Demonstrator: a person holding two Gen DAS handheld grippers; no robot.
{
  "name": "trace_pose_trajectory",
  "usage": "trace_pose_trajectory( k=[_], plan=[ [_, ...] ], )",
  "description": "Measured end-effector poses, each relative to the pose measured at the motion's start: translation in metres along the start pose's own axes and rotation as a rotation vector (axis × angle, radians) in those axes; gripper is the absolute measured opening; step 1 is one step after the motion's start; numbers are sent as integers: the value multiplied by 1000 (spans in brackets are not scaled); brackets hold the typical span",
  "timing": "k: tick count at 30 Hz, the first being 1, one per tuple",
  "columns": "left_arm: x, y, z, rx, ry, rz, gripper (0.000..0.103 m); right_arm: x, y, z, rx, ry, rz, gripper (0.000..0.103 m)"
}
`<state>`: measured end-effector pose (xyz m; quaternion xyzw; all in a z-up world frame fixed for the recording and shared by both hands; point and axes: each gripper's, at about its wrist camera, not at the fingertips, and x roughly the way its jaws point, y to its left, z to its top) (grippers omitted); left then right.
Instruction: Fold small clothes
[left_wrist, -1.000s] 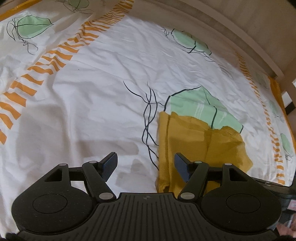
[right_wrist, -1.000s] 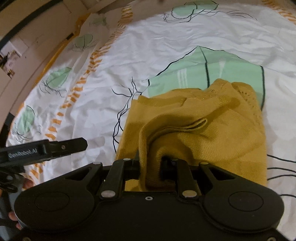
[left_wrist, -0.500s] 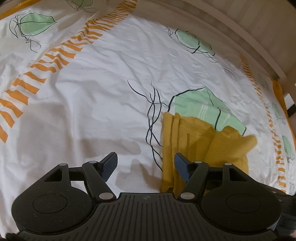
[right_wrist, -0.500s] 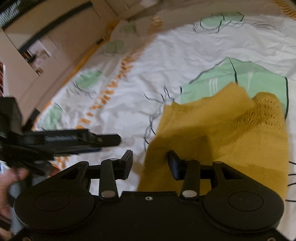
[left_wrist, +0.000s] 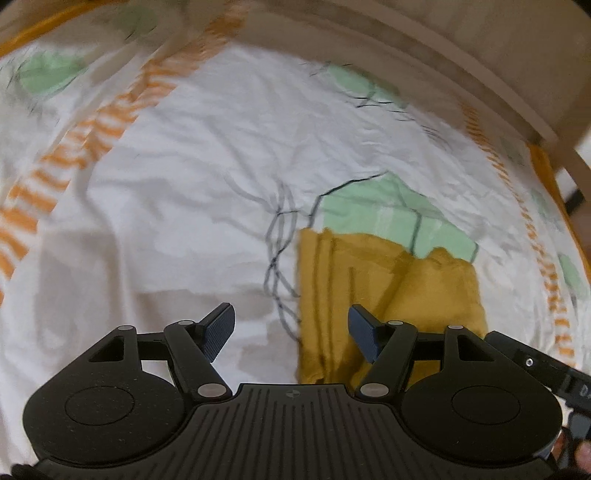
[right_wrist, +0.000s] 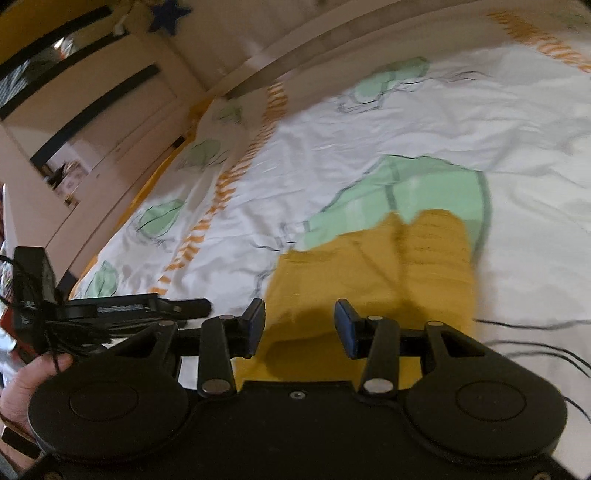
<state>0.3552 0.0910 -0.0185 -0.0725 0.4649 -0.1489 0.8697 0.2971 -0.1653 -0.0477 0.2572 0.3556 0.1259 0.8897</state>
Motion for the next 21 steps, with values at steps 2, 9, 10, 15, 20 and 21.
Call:
trace_pose_trajectory(
  k=[2, 9, 10, 15, 20, 21],
  plan=[
    [-1, -15, -2, 100, -26, -25, 66, -6, -8, -6, -2, -8, -28, 53],
    [7, -84, -39, 613, -50, -7, 66, -14, -14, -29, -107, 6, -114, 58],
    [10, -91, -45, 663, -53, 6, 66, -14, -13, -34, -141, 16, -128, 59],
    [21, -98, -57, 715, -50, -1, 66, -3, -8, -54, -270, 59, -181, 63],
    [36, -97, -53, 675, -53, 30, 66, 1, -5, -67, -337, 66, -183, 72],
    [41, -94, -49, 637, -50, 46, 66, 2, -5, -68, -347, 65, -182, 73]
  ],
)
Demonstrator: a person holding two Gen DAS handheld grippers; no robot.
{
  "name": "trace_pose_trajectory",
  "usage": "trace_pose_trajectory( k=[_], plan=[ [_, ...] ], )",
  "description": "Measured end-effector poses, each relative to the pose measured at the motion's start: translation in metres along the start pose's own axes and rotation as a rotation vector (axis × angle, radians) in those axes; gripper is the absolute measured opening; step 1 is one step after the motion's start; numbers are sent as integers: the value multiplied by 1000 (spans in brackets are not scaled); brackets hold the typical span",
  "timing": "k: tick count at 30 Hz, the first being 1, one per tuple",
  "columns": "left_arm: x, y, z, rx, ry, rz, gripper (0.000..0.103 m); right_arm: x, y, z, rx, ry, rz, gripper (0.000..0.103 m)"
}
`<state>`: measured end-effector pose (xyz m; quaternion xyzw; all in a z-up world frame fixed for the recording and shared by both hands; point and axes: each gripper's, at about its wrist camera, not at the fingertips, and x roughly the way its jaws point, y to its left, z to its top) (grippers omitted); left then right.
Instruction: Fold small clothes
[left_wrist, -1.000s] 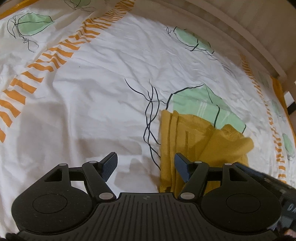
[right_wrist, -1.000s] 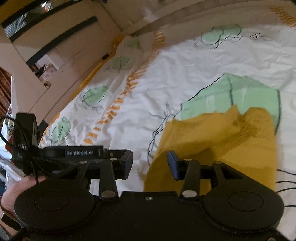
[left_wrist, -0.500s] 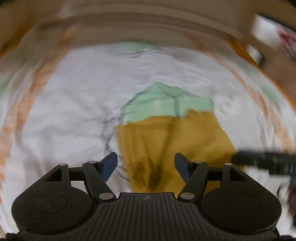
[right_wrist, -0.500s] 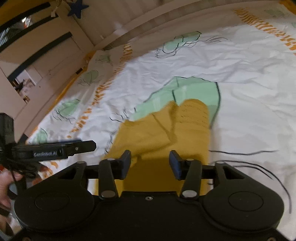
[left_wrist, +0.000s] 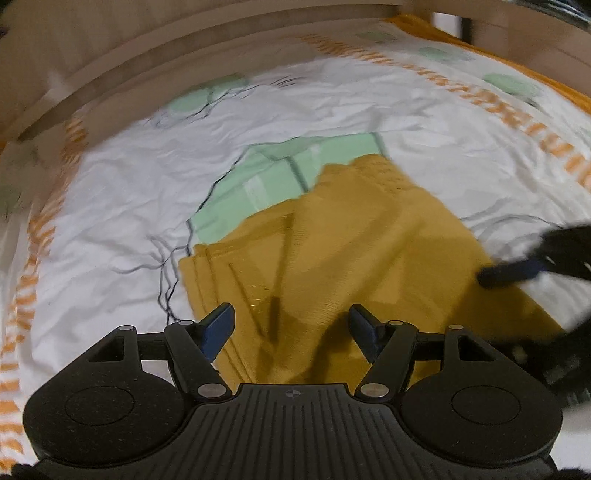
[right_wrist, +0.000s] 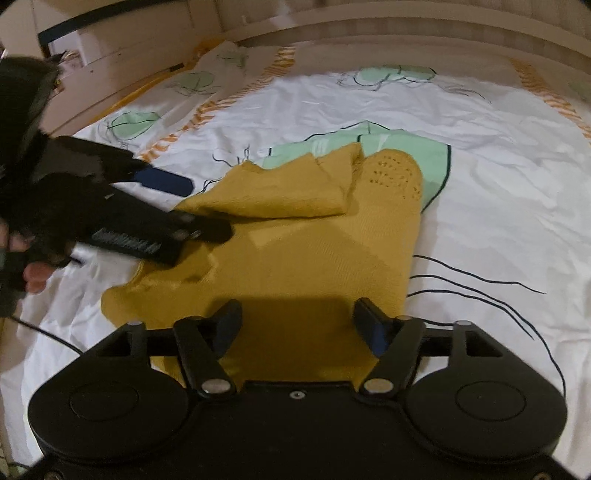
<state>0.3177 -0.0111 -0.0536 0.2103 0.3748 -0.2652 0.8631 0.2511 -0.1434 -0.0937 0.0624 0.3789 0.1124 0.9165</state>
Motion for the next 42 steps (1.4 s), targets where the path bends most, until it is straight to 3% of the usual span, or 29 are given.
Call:
trace_pose_trajectory(
  k=[3, 6, 10, 12, 19, 26, 29, 32, 37, 42],
  plan=[
    [9, 15, 4, -121, 0, 21, 66, 0, 2, -1, -22, -3, 2, 75],
    [21, 43, 3, -321, 31, 37, 67, -1, -1, -2, -12, -8, 18, 76],
    [29, 75, -10, -554, 77, -47, 69, -2, -5, -2, 5, -11, 38, 76],
    [28, 83, -15, -603, 74, -63, 68, -1, -6, -3, 13, -13, 42, 76],
    [22, 89, -16, -622, 53, 25, 68, -3, -3, -4, -3, -11, 33, 76],
    [21, 97, -18, -660, 65, 40, 68, -3, 0, 0, -15, -9, 24, 78],
    [21, 94, -16, -634, 73, 43, 68, -13, -1, 4, -18, -81, 9, 80],
    [23, 94, -17, -632, 83, 45, 68, -16, -6, 20, -20, -147, 24, 90],
    [25, 96, -21, -657, 102, 51, 69, 10, -15, 56, -25, -136, 75, 90],
    [25, 92, -19, -633, 108, 67, 69, 60, -32, 81, -4, -54, 82, 90]
  ],
)
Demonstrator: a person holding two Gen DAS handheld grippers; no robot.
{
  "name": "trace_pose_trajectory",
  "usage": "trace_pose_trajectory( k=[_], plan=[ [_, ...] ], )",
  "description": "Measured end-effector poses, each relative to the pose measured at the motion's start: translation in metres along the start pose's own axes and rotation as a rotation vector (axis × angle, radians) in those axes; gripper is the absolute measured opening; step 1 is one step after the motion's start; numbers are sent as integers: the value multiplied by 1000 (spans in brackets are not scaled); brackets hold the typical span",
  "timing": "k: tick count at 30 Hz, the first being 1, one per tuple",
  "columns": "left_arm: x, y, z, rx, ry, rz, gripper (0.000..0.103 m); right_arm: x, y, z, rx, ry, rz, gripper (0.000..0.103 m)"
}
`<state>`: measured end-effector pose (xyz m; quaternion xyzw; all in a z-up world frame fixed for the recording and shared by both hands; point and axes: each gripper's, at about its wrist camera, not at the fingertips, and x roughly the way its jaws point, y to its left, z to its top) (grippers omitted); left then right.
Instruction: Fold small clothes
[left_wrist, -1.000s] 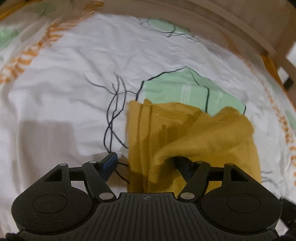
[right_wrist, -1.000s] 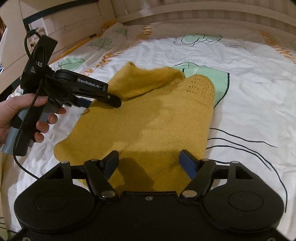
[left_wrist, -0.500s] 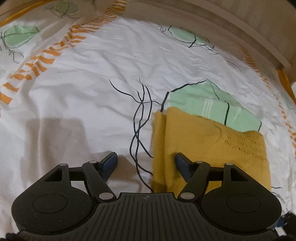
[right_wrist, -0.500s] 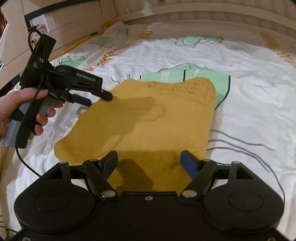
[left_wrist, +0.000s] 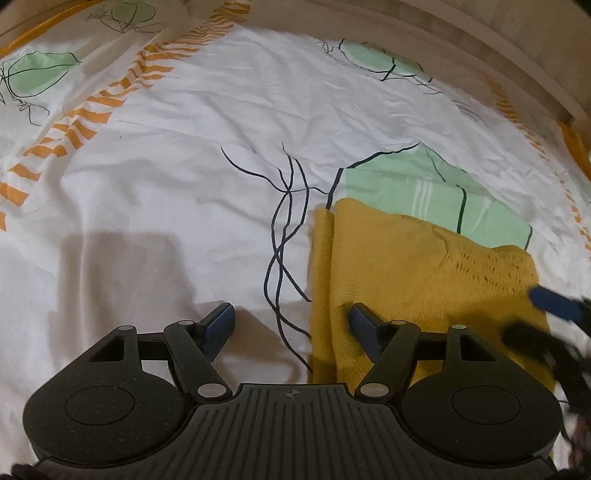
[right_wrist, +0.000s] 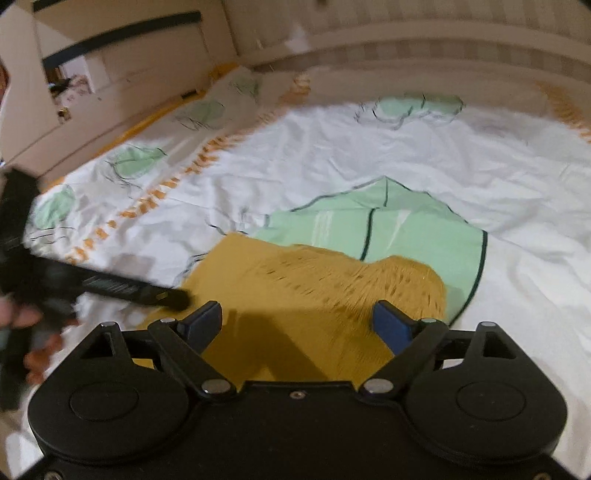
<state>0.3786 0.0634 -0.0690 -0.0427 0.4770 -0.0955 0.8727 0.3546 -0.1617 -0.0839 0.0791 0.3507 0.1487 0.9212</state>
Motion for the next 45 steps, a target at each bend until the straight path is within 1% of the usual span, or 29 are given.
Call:
trace_pose_trajectory(
  k=[2, 4, 11, 13, 17, 21, 24, 28, 32, 35, 42, 45],
  plan=[
    [0, 1, 0, -1, 3, -1, 69, 14, -8, 5, 28, 24, -3, 90],
    [0, 2, 0, -12, 6, -7, 69, 19, -11, 8, 45, 23, -2, 90],
    [0, 2, -1, -14, 8, -3, 69, 29, -4, 8, -33, 54, -43, 95],
    [0, 3, -1, -14, 10, -2, 69, 31, -4, 8, -35, 54, -47, 97],
    [0, 3, 0, -19, 15, -6, 69, 36, -4, 11, -30, 58, -64, 98],
    [0, 3, 0, -17, 15, -4, 69, 40, 2, 11, -61, 60, -89, 102],
    [0, 3, 0, -16, 18, -5, 69, 39, 9, 11, -101, 55, -123, 102],
    [-2, 2, 1, -19, 18, -5, 68, 23, 14, 10, -92, 16, -147, 102],
    [-10, 1, -1, 8, 11, 7, 68, -3, 14, 4, -55, -13, -168, 102],
    [-18, 2, -5, 18, 12, 3, 68, -21, 13, -7, -39, -20, -154, 102],
    [-35, 12, -21, -40, 44, -58, 68, -53, -4, -21, 56, -9, -141, 102],
    [-42, 13, -31, -57, 63, -113, 67, -62, -15, -24, 128, -13, -124, 102]
  ],
)
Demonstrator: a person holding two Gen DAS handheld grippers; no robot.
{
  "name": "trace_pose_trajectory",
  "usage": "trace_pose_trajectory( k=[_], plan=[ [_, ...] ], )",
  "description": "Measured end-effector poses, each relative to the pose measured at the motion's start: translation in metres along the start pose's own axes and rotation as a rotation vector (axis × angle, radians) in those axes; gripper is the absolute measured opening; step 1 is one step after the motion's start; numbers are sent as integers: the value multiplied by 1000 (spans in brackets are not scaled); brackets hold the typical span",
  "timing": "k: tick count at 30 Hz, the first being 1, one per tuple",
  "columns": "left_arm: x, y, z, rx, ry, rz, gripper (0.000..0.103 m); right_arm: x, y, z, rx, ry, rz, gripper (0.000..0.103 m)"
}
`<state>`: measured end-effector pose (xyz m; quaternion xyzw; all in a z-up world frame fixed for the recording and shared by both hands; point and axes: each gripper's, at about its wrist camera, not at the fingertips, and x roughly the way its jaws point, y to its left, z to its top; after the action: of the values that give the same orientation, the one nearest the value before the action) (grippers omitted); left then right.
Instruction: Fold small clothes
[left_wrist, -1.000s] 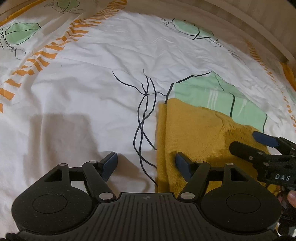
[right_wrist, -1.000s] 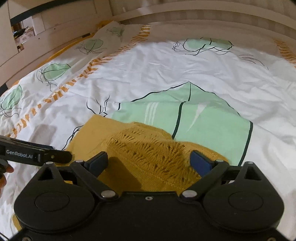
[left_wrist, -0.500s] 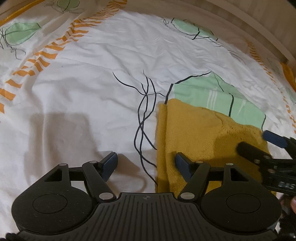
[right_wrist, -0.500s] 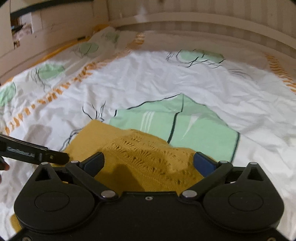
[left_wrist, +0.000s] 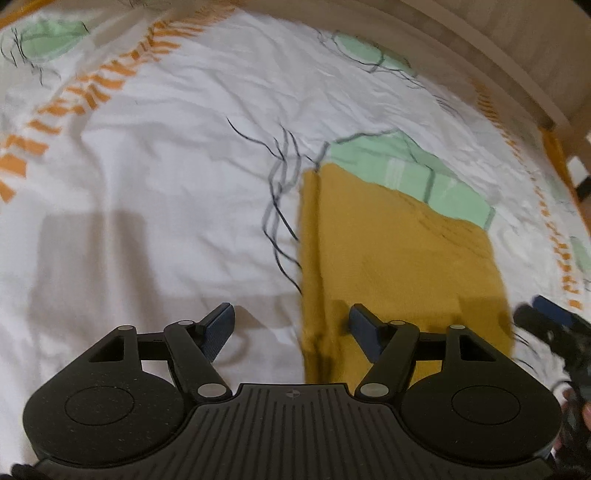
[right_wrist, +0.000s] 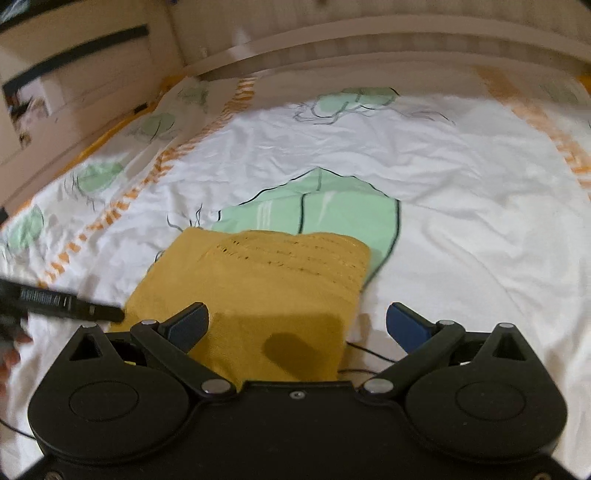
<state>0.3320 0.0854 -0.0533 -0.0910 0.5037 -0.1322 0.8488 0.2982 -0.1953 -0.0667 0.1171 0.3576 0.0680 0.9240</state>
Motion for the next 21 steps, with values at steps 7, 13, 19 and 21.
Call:
trace_pose_trajectory(
  k=[7, 13, 19, 21],
  plan=[
    [-7, 6, -25, -18, 70, -63, 67, -1, -28, -4, 190, 39, 67, 103],
    [-5, 7, -36, -9, 94, -70, 67, 5, -42, -10, 276, 57, 99, 103],
    [-3, 5, -35, -51, 116, -147, 68, 14, -50, -13, 318, 81, 151, 103],
    [0, 3, -37, -47, 131, -169, 68, 17, -53, -14, 335, 84, 165, 103]
  ],
)
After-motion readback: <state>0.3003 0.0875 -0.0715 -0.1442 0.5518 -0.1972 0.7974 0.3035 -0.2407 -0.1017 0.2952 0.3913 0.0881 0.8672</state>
